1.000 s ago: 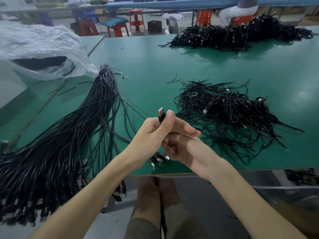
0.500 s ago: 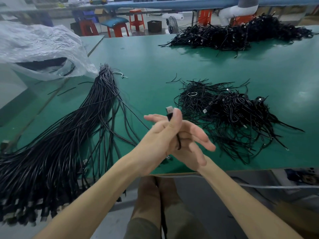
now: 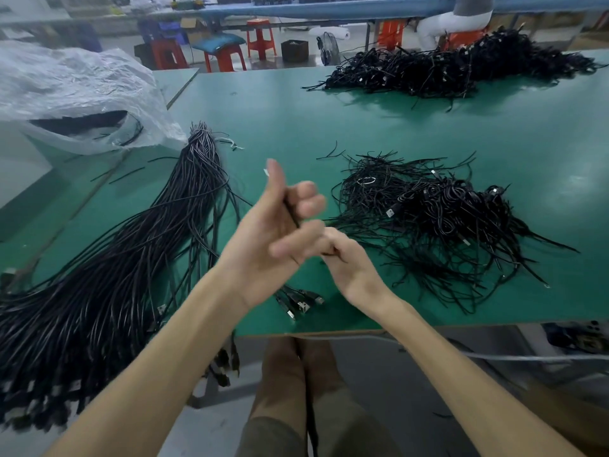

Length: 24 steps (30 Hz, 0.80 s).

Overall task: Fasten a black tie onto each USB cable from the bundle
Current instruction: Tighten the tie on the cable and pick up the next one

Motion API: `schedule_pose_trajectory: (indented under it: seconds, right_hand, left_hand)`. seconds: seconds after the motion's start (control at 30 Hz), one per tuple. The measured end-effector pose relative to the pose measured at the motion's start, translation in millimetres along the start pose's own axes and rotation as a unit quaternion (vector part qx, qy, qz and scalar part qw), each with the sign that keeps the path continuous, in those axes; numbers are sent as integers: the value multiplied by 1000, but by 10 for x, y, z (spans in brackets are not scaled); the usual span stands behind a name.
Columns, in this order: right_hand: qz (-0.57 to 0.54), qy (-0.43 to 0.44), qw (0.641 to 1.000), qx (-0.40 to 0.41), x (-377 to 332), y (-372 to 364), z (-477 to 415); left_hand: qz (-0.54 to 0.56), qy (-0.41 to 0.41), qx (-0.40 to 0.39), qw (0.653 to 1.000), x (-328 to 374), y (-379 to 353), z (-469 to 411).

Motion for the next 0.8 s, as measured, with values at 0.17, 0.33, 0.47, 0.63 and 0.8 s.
schedule_pose_trajectory:
  seconds: [0.17,0.33,0.47,0.63,0.8]
  right_hand:
    - [1,12,999,35,-105,137,7]
    - [94,47,994,-28,-312,167,-29]
    - [242,90,963,-75,-437,214,-4]
    - [269,129,953,-43,-600,298,11]
    - [148,100,984,-27,-595,296,73]
  left_hand:
    - [26,1,-45,999,151,157,90]
    - [-373,105,-121,914,27,113,274]
    - [-602,242,-144,747,-225,263,358]
    - [-780,237,12,579,-183,625,203]
    - [-769,137,125,612,-87,845,130]
Point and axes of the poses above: each hand's wrist, its own z-axis away from the middle knuckle, its own y-axis out of the back of the hand, x = y × z, the point moved 8 cm from there along -z, towards the middle knuckle, and after that the axes turned 15 degrees about -z, right-handed, at the moved point
